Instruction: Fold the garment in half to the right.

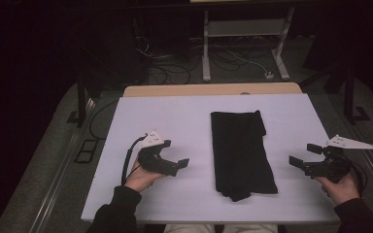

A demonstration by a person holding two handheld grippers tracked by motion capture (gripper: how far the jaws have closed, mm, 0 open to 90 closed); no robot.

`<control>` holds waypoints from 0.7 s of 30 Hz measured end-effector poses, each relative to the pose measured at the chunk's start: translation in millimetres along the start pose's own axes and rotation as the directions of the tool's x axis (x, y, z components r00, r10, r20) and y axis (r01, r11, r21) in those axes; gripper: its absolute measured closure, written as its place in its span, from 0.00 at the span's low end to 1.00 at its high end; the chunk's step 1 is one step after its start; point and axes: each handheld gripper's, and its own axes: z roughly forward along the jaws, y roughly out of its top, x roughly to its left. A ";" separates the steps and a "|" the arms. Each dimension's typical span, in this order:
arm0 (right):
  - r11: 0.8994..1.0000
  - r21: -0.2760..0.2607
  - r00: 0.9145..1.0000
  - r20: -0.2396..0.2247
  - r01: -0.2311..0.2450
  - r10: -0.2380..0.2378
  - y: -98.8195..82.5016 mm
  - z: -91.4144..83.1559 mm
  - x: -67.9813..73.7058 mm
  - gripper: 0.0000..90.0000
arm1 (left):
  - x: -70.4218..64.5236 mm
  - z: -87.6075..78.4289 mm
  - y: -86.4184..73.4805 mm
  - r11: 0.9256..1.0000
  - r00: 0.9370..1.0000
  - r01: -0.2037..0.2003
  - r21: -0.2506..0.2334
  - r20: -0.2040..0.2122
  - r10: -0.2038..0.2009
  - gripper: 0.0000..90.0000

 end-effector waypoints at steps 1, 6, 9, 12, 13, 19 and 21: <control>1.000 -0.002 1.000 -0.001 -0.001 0.001 -0.2 -0.3 0.2 0.00 | 0.2 -2.0 -1.2 1.000 1.000 -0.003 -0.001 -0.007 0.003 0.00; 1.000 0.002 1.000 -0.005 0.004 -0.004 -1.6 -0.1 1.0 0.00 | 4.5 -11.4 -7.2 1.000 1.000 0.005 -0.005 -0.025 -0.005 0.00; 1.000 0.000 1.000 -0.005 0.003 -0.003 -1.9 -0.5 1.1 0.00 | 8.6 -20.1 -12.0 1.000 0.999 0.013 -0.018 -0.040 -0.014 0.00; 1.000 0.005 1.000 -0.003 0.004 -0.004 -2.4 -0.4 1.0 0.00 | 12.8 -29.1 -16.7 0.999 0.998 0.024 -0.029 -0.064 -0.026 0.00; 1.000 0.006 1.000 -0.003 0.005 -0.005 -2.6 -0.2 1.1 0.00 | 14.4 -32.1 -18.2 0.999 0.997 0.028 -0.031 -0.066 -0.030 0.00; 1.000 0.011 1.000 0.000 0.020 -0.020 -3.7 0.3 1.9 0.00 | 22.8 -47.9 -26.5 0.997 0.993 0.050 -0.057 -0.102 -0.055 0.00; 1.000 0.010 1.000 0.001 0.020 -0.020 -3.5 0.3 2.4 0.00 | 24.1 -51.8 -28.6 0.997 0.993 0.052 -0.055 -0.107 -0.058 0.00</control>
